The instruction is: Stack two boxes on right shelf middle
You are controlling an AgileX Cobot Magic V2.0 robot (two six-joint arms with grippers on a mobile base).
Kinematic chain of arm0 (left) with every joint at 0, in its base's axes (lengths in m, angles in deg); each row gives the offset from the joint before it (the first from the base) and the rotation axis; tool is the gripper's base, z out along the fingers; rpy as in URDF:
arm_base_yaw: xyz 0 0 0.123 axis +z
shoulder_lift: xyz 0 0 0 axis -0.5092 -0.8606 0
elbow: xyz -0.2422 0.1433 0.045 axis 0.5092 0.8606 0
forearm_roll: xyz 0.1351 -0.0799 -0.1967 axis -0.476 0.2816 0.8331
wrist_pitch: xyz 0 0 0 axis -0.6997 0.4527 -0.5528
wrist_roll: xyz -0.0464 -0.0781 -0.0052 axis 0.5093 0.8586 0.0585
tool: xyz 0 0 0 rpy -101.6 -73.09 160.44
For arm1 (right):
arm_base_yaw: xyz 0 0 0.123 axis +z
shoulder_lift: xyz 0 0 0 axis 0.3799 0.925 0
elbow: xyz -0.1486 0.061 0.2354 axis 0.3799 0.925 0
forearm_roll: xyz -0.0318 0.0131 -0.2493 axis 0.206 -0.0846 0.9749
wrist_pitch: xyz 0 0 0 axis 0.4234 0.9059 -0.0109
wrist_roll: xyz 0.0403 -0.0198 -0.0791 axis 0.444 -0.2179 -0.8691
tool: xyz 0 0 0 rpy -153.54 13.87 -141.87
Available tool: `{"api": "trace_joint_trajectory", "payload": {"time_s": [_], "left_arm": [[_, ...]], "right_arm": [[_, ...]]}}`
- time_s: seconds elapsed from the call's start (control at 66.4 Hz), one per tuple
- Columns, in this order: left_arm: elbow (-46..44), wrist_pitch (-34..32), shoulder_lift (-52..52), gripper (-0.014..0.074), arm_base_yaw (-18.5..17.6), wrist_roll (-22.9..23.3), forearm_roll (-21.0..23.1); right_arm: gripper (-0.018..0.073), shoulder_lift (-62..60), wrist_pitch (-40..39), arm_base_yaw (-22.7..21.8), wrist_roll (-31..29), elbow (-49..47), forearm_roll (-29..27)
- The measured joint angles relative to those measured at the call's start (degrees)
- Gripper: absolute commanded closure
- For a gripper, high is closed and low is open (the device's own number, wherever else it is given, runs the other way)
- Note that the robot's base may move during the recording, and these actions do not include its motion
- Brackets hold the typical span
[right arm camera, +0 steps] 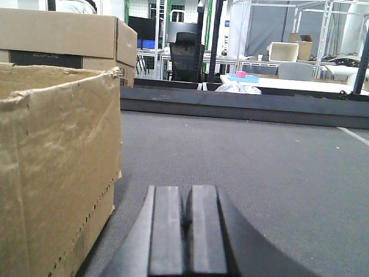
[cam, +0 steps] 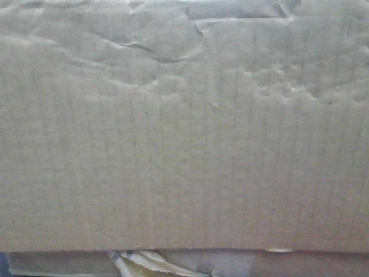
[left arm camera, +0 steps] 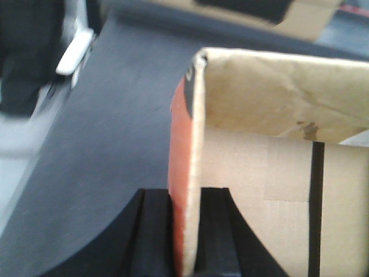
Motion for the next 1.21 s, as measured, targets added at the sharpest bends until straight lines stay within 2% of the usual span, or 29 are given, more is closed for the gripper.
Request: {"api": "trace_joint_trajectory", "payload": {"time_s": [0.121,0.331,0.482,0.618,0.859,1.085,1.205], "left_arm": [[-2.86,1.03,0.08,0.0707,-9.50,6.09,-6.15],[-2.35,1.53,-0.03,0.0707,-24.95,16.80,-13.52],[0.33,1.78,-0.03,0.0707,-33.63,22.39,-17.73],[4.10,1.87,-0.14,0.0707,-39.24,26.45,-20.88],[12.61,1.87,-0.14,0.0707,-45.36,33.11,-24.19],[23.84,1.62,-0.14,0.0707,-46.11,38.19,-25.97],[29.65,-0.88,-0.25,0.0707,-46.11,39.32,-23.97]], "right_arm": [[0.0721,0.00,0.00,0.00,0.00,0.00,0.00],[0.0721,0.00,0.00,0.00,0.00,0.00,0.00],[0.0721,0.00,0.00,0.00,0.00,0.00,0.00],[0.0721,0.00,0.00,0.00,0.00,0.00,0.00],[0.0721,0.00,0.00,0.00,0.00,0.00,0.00],[0.0721,0.00,0.00,0.00,0.00,0.00,0.00],[0.0721,0.00,0.00,0.00,0.00,0.00,0.00]]}}
